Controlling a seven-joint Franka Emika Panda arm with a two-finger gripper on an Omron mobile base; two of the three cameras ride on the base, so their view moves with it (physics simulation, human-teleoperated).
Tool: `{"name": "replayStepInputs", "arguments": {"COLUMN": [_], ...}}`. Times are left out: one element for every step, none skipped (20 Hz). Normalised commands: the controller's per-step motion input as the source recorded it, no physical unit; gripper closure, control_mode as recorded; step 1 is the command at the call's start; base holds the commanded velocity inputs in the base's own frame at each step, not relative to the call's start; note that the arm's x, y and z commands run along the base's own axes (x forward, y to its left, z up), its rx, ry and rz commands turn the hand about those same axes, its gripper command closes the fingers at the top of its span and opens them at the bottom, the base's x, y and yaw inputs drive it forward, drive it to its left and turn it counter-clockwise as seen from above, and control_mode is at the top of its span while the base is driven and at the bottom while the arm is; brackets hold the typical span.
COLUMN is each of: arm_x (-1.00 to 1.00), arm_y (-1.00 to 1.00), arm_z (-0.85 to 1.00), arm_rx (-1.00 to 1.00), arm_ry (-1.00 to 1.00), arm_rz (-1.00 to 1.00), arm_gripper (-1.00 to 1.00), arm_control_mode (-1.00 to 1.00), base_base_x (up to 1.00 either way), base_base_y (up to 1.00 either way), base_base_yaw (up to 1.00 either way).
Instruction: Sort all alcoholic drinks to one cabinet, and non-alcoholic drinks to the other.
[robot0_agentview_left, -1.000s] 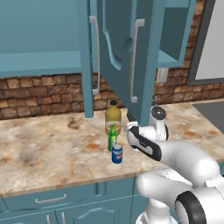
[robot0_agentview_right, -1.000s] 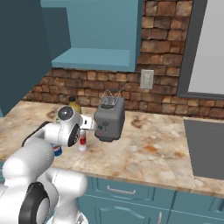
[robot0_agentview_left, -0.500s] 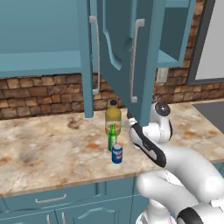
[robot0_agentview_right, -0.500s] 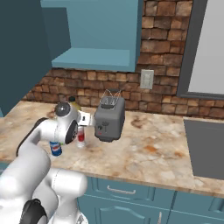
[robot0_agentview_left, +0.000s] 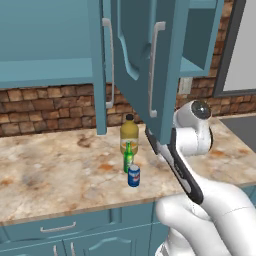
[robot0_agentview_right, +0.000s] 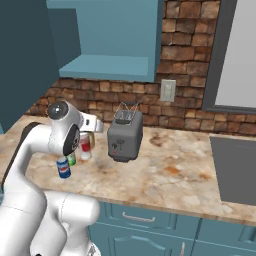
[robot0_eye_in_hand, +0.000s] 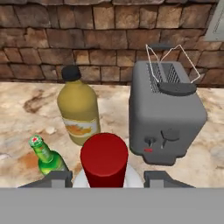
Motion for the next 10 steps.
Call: {"name": "replayStepInputs", "arguments": {"arm_x": [-0.34,-0.35,-0.26,-0.18,-0.17,-0.11,-0.06,-0.10,-0.06,-0.01], "arm_y": [-0.11,-0.11,-0.14,-0.16,-0.27,-0.28,-0.34,-0.35,-0.43,-0.46], "arm_z": [1.00,1.00,1.00,1.00,1.00,1.00,1.00,1.00,0.96,0.93], "arm_rx": [0.00,0.00,0.00,0.00,0.00,0.00,0.00,0.00,0.00,0.00], "arm_ry": [-0.02,-0.04,-0.04,-0.03,-0.05,-0.05,-0.05,-0.08,-0.09,-0.07], "arm_rz": [0.02,0.02,0.02,0.02,0.01,0.01,0.00,0.00,0.00,0.00], "arm_gripper": [1.00,1.00,1.00,1.00,1.00,1.00,1.00,1.00,1.00,1.00], "arm_control_mode": [-1.00,-1.00,-1.00,-1.00,-1.00,-1.00,-1.00,-1.00,-1.00,-1.00], "base_base_x": [0.00,0.00,0.00,0.00,0.00,0.00,0.00,0.00,0.00,0.00], "base_base_y": [0.00,0.00,0.00,0.00,0.00,0.00,0.00,0.00,0.00,0.00], "base_base_yaw": [0.00,0.00,0.00,0.00,0.00,0.00,0.00,0.00,0.00,0.00]}}
